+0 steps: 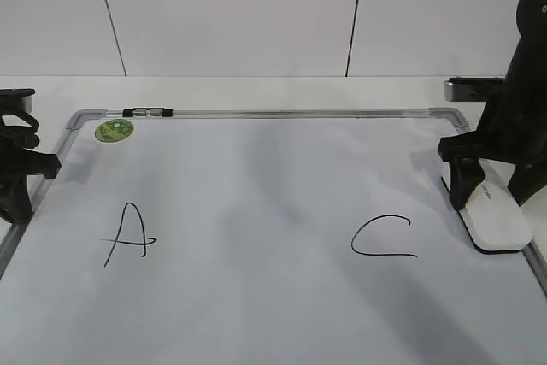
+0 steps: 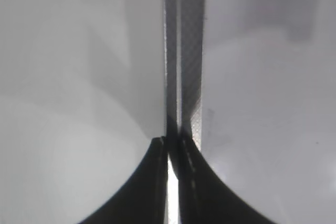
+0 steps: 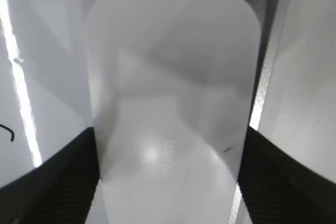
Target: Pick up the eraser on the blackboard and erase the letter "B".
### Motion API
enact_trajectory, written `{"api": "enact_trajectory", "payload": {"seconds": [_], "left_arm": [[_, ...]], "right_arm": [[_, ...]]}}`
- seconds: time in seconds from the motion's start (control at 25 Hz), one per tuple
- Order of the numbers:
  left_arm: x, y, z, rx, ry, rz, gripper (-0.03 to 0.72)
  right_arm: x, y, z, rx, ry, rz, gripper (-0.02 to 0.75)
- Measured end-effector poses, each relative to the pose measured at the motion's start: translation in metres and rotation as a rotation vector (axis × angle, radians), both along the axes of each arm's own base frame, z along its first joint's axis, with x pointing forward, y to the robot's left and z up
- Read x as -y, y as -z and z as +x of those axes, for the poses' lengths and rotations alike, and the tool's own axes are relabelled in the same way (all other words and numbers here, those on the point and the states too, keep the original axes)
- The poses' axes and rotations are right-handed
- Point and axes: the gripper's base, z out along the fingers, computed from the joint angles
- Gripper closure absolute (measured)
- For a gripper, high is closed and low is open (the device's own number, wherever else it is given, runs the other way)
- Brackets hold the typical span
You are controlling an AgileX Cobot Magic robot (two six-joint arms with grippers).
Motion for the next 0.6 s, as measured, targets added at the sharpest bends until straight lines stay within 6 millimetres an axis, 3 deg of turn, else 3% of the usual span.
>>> {"api": "enact_trajectory", "payload": {"seconds": [0.24, 0.48, 0.6], "left_arm": [[0.0, 0.0, 0.0, 0.0, 0.0, -0.001, 0.674], [0.0, 0.0, 0.0, 0.0, -0.001, -0.002, 0.674], [0.0, 0.0, 0.0, 0.0, -0.001, -0.002, 0.674]], "right_arm": [[0.0, -0.009, 0.003, -0.005, -0.001, 0.002, 0.124], [-0.002, -0.053, 0.029, 0.159, 0.013, 0.015, 0.143], [-0.004, -0.073, 0.03, 0.218, 0.027, 0.032, 0.145]]}}
